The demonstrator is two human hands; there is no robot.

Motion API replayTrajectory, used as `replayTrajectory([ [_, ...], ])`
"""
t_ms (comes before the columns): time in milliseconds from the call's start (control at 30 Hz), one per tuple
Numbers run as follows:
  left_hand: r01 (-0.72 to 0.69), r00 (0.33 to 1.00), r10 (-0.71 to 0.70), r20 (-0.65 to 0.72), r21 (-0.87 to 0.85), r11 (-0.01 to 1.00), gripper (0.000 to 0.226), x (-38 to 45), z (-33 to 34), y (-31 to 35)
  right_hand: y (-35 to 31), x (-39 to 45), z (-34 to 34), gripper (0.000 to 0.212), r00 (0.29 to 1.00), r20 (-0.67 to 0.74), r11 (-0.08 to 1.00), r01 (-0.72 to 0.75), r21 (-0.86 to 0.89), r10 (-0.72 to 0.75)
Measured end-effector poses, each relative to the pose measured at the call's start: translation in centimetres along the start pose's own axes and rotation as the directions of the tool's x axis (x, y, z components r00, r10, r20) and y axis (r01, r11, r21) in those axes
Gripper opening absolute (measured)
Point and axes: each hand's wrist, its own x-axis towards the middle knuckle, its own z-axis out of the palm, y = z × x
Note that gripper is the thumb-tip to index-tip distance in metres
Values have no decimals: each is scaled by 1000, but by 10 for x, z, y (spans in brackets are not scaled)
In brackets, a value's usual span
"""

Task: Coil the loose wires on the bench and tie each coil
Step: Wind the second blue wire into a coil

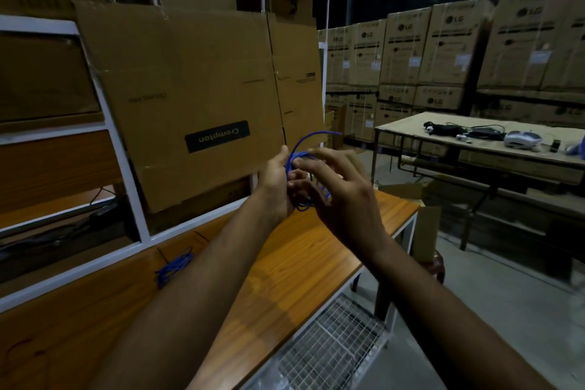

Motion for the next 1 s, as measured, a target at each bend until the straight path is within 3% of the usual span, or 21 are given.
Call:
replayTrajectory([
  [67, -60, 998, 58, 15, 148, 987, 59, -4, -1, -3, 6, 15, -3, 43, 975, 141, 963, 197, -182, -173],
  [167, -64, 991, 39, 124, 208, 976, 62, -11, 0, -1, 24, 33, -5, 39, 947, 280, 897, 255, -361, -157],
  [333, 40, 965, -99, 243, 236, 971, 49, -21, -5, 8, 43, 49, -4, 22, 938, 340, 973, 142, -182, -73],
  [400, 68, 945, -147, 291, 263, 962, 45, -23, -8, 13, 43, 52, -5, 23, 926, 378, 999, 28, -22, -17],
  [467, 102, 925, -194, 326, 278, 955, 42, -25, -11, 16, 45, 53, -9, 23, 888, 454, 965, -178, 191, 74],
  [600, 129, 932, -220, 289, 305, 944, 42, -29, -14, 16, 56, 52, -15, 20, 681, 723, 745, -540, 392, 114],
  [667, 130, 939, -216, 266, 306, 943, 41, -30, -14, 17, 64, 50, -17, 25, 616, 777, 618, -664, 422, 131],
  [733, 128, 941, -212, 265, 304, 944, 41, -29, -16, 17, 68, 49, -17, 23, 638, 743, 665, -647, 373, 204],
  [833, 120, 937, -207, 282, 297, 947, 39, -29, -18, 17, 63, 44, -14, 15, 773, 560, 839, -492, 233, 298],
  [1000, 81, 963, -134, 235, 223, 972, 37, -26, -18, 13, 46, 28, -13, 18, 874, 332, 874, -436, 216, 354],
])
